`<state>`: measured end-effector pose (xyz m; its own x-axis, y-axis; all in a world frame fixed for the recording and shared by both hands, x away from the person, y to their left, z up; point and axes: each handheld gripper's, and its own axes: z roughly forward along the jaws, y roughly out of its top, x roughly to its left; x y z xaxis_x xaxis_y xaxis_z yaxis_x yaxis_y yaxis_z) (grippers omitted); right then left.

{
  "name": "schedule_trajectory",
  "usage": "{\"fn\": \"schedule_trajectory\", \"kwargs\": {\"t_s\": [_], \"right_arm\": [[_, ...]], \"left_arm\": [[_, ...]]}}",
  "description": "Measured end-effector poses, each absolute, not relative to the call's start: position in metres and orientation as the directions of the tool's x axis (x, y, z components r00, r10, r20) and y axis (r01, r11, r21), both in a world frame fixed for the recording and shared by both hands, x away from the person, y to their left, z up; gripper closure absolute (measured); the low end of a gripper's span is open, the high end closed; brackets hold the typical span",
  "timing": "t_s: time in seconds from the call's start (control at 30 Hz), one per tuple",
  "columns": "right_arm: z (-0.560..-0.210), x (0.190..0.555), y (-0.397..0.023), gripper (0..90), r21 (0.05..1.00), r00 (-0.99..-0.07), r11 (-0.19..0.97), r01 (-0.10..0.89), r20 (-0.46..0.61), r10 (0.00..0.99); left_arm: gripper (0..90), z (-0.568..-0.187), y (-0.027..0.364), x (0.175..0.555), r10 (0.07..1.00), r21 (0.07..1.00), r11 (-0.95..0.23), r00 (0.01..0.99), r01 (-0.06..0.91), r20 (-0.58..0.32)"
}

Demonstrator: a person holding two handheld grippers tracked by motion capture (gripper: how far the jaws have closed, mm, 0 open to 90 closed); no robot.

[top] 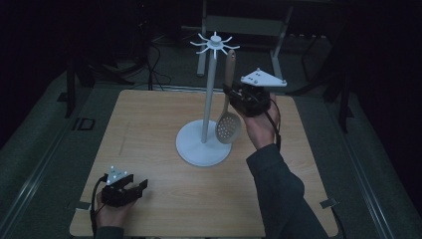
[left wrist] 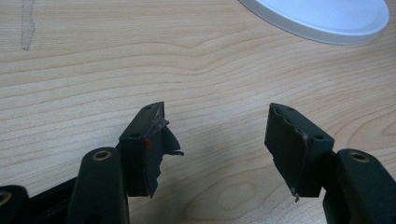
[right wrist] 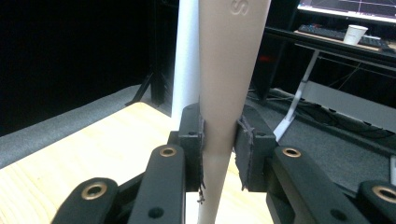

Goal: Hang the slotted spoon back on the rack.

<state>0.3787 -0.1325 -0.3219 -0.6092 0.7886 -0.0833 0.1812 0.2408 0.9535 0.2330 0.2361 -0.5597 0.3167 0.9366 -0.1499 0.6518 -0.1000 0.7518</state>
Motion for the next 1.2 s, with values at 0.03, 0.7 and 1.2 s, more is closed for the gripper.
{"fn": "schedule_trajectory", "kwargs": {"t_s": [0.03, 0.7, 1.2], "right_arm": [[-0.3219, 0.3793, -0.1320, 74.0, 0.953, -0.611, 0.241, 0.182, -0.082, 0.788], [-0.3270, 0.3872, -0.1231, 73.6, 0.944, -0.610, 0.257, 0.206, -0.081, 0.788], [-0.3278, 0.3834, -0.1235, 66.5, 0.951, -0.631, 0.244, 0.189, -0.073, 0.772]], "left_arm": [[39.0, -0.5596, 0.2361, 0.2330, 0.937, 0.752, -0.100, 0.316, 0.652, -0.150], [39.1, -0.5594, 0.2361, 0.2328, 0.937, 0.755, -0.095, 0.314, 0.649, -0.152], [39.0, -0.5594, 0.2357, 0.2329, 0.937, 0.754, -0.098, 0.316, 0.650, -0.151]]}}
